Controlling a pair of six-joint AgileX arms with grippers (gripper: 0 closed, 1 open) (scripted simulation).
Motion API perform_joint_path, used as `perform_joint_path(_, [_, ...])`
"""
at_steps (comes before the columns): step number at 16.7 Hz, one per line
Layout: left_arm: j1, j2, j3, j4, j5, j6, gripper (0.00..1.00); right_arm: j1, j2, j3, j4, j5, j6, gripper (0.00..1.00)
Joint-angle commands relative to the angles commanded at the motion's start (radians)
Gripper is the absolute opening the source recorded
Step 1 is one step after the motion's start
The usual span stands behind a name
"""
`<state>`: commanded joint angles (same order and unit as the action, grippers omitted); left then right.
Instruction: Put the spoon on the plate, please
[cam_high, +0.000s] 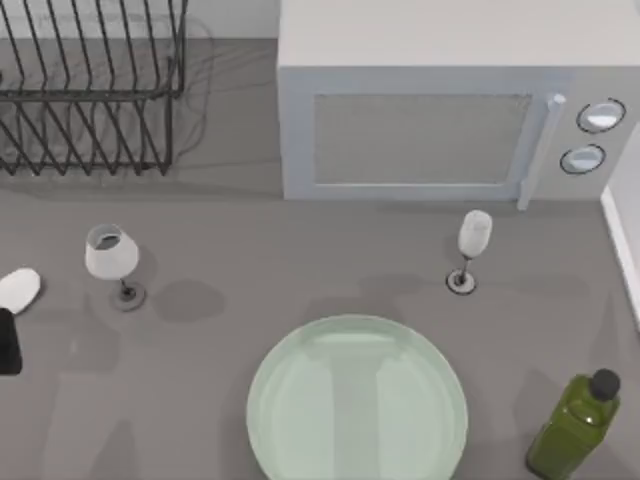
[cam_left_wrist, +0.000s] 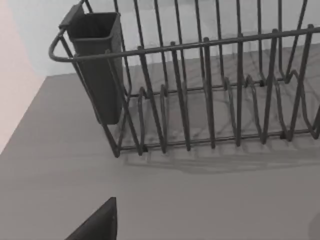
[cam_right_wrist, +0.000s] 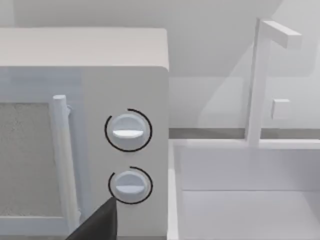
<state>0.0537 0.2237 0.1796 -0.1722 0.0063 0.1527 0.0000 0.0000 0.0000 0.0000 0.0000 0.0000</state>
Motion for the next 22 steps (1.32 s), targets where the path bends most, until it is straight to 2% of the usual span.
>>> perform_joint_path(8, [0.14,0.792,0.475,-0.474,0.016,0.439,1.0,0.0,0.0,0.0,0.0,0.0,0.0,1.0])
perform_joint_path(13, [0.209,1.216,0.798,-0.699,0.012,0.72,1.0,0.0,0.0,0.0,0.0,0.0,0.0,1.0])
perform_joint_path(17, [0.249,1.417,0.964,-0.825,-0.003,0.87,1.0,0.0,0.0,0.0,0.0,0.0,0.0,1.0])
perform_joint_path(22, [0.266,1.486,1.008,-0.876,-0.012,0.916,1.0,0.0,0.0,0.0,0.0,0.0,0.0,1.0])
